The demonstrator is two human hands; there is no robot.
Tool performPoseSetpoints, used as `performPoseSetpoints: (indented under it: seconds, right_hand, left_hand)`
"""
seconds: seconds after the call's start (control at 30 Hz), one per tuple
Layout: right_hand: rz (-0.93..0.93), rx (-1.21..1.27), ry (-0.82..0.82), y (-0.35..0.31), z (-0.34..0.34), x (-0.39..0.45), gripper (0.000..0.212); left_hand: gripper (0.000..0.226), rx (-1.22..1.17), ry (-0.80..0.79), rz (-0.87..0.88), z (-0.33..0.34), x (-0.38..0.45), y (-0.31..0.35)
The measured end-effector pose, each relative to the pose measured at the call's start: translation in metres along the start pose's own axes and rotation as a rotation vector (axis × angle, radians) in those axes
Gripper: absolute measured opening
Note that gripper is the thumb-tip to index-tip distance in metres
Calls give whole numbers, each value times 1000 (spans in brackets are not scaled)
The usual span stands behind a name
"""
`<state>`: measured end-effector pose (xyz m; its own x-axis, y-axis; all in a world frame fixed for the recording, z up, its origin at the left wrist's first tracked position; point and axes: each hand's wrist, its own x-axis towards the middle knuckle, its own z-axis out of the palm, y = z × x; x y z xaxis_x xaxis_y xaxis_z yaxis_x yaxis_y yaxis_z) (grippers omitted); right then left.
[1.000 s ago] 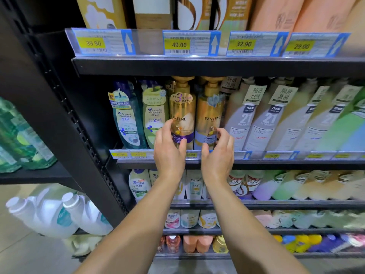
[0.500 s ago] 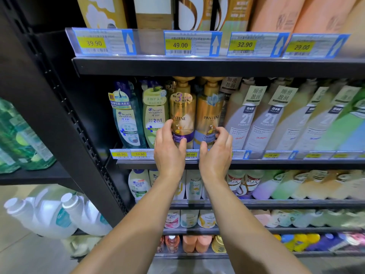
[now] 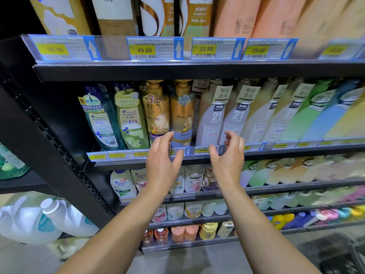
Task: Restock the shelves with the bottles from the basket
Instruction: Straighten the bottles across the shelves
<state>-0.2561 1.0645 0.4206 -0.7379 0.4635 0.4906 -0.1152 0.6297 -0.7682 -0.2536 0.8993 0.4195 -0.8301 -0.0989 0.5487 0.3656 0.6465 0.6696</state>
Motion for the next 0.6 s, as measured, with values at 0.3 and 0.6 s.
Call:
performPoseSetpoints:
  seconds: [0.3, 0.6]
  right_hand:
    - [-435, -330, -232, 44, -62, 63, 71]
    - [-1382, -551, -141, 70, -70, 126, 37]
  left_hand:
    - [68, 73, -70, 101, 58, 11, 53]
    - [77, 120, 160, -43, 106, 7, 75]
